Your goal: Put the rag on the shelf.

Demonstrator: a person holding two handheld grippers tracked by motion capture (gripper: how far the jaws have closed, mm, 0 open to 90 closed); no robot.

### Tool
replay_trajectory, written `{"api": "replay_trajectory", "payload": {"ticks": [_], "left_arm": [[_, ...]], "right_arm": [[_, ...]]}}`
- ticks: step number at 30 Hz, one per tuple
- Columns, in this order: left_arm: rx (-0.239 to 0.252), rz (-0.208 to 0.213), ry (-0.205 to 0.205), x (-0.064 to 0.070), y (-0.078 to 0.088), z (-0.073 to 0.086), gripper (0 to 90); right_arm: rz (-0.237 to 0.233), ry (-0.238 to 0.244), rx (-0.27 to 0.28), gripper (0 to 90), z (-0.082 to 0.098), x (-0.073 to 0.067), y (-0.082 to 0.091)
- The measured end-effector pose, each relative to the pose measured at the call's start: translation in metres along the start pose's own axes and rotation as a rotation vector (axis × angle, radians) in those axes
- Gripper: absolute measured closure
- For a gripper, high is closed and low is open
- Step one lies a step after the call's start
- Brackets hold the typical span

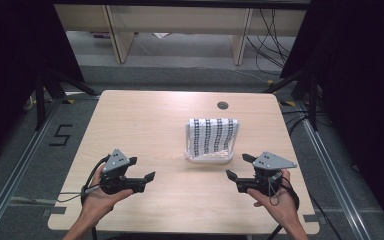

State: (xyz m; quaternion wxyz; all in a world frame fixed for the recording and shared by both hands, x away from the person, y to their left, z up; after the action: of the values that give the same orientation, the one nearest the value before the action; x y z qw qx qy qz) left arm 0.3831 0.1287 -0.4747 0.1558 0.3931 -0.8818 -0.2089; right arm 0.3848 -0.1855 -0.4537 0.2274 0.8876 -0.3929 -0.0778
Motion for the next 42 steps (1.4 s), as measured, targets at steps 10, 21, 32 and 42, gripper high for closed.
{"api": "replay_trajectory", "payload": {"ticks": [10, 21, 32, 42], "left_arm": [[-0.018, 0.004, -0.022, 0.007, 0.002, 0.018, 16.3], [-0.059, 0.002, -0.043, 0.010, 0.002, 0.041, 16.3], [-0.125, -0.003, -0.075, 0.013, 0.005, 0.065, 16.3], [-0.161, -0.006, -0.107, 0.013, 0.006, 0.080, 16.3]], "right_arm": [[-0.020, -0.030, -0.030, 22.9, 0.021, -0.009, -0.002], [-0.031, -0.025, -0.066, 22.6, 0.039, -0.016, -0.002], [-0.045, -0.033, -0.117, 20.7, 0.062, -0.023, -0.001], [-0.065, -0.046, -0.175, 20.3, 0.083, -0.029, 0.002]]}}
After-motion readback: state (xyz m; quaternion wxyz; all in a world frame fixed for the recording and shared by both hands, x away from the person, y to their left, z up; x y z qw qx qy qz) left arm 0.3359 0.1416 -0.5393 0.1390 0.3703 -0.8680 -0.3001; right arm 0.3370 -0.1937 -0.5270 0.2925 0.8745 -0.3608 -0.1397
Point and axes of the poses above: each handheld gripper's, and its own axes: y roughly backward along the jaws, z roughly out of its underside, x roughly to its right, the point moved 8 cm from there along -y, roughly forward along the jaws, and after that the axes turned 1 degree about z, right-handed, at the moved point
